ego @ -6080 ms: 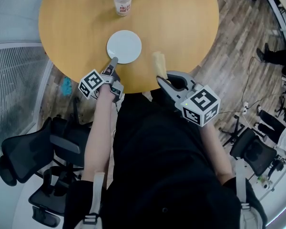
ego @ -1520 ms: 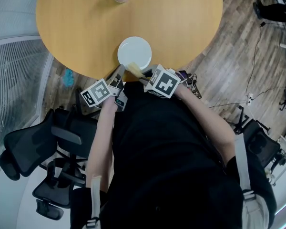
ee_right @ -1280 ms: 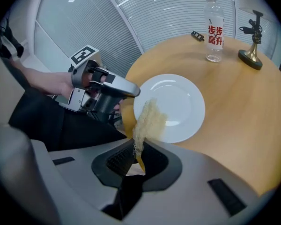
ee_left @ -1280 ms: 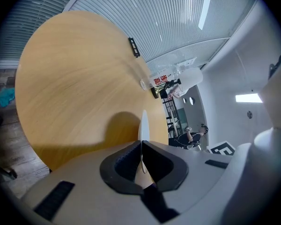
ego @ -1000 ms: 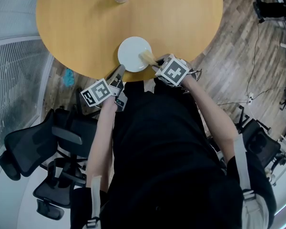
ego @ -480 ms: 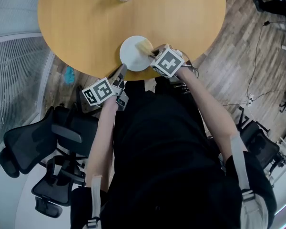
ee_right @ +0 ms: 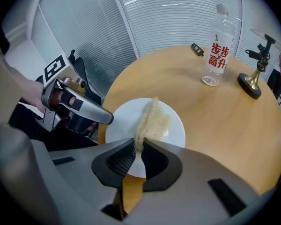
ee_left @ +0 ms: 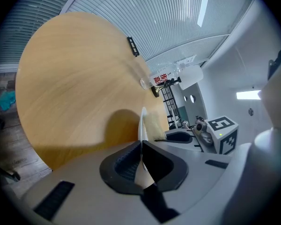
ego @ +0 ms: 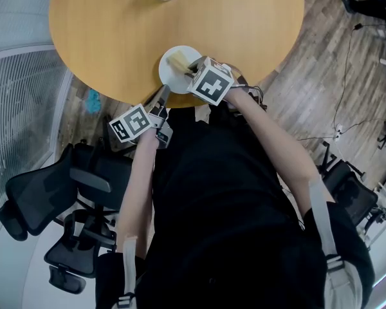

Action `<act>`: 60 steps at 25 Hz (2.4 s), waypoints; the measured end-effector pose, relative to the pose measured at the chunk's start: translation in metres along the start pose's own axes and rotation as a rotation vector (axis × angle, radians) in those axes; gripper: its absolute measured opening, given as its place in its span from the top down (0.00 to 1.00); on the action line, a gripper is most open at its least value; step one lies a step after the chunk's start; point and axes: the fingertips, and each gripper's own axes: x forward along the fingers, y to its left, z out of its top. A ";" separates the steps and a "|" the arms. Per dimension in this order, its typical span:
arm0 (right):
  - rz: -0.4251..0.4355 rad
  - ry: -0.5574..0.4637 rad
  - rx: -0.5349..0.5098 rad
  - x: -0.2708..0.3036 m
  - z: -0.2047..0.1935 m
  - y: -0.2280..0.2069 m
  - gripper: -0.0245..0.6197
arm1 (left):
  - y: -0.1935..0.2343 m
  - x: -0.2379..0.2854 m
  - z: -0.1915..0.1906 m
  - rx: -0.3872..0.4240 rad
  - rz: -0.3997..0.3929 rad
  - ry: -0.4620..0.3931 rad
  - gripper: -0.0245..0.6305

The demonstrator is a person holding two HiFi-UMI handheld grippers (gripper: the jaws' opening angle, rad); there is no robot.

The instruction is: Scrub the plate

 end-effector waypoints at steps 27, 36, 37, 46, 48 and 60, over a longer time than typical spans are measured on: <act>-0.001 0.042 0.074 -0.007 -0.048 -0.002 0.89 | 0.002 0.005 0.004 -0.018 -0.003 -0.002 0.93; 0.145 0.027 -0.023 0.000 -0.042 0.081 0.89 | 0.009 0.006 0.003 -0.056 0.009 -0.012 0.93; 0.146 0.026 -0.021 0.000 -0.043 0.083 0.89 | 0.009 0.006 0.003 -0.058 0.011 -0.012 0.93; 0.039 0.080 0.061 -0.005 -0.071 0.034 0.89 | 0.012 0.006 0.001 -0.062 0.016 -0.003 0.93; 0.012 0.047 0.105 -0.013 -0.076 0.019 0.89 | 0.011 0.006 0.002 -0.067 0.019 -0.008 0.93; -0.088 -0.407 0.479 -0.138 -0.098 -0.080 0.89 | -0.007 0.035 -0.006 -0.197 0.030 -0.046 0.93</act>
